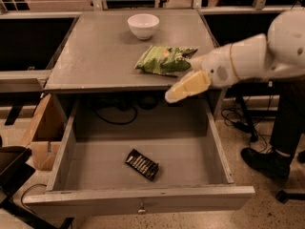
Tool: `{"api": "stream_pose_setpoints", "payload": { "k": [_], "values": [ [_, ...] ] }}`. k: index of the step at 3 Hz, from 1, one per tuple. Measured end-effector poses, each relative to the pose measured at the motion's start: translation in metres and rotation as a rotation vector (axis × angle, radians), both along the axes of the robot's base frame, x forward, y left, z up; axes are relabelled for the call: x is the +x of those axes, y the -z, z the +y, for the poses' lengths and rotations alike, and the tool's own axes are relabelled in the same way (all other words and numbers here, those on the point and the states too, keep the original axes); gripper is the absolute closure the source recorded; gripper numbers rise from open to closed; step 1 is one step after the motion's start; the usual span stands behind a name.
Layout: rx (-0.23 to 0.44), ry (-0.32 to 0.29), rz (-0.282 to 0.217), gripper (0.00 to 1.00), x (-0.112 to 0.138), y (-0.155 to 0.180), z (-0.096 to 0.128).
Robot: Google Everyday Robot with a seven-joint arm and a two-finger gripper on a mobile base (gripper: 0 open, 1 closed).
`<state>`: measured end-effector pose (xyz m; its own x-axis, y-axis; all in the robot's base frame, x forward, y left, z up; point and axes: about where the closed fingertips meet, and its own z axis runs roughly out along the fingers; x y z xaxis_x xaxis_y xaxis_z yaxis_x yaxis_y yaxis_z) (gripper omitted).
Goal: Place rxbar chocolate into top drawer
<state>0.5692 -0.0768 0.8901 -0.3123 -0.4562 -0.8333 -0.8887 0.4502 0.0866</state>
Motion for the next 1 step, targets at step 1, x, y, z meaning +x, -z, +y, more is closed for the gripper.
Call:
{"api": "stream_pose_setpoints", "payload": {
  "k": [1],
  "values": [
    [-0.002,-0.029,-0.022,0.0,-0.0013,-0.026,-0.0063]
  ]
}}
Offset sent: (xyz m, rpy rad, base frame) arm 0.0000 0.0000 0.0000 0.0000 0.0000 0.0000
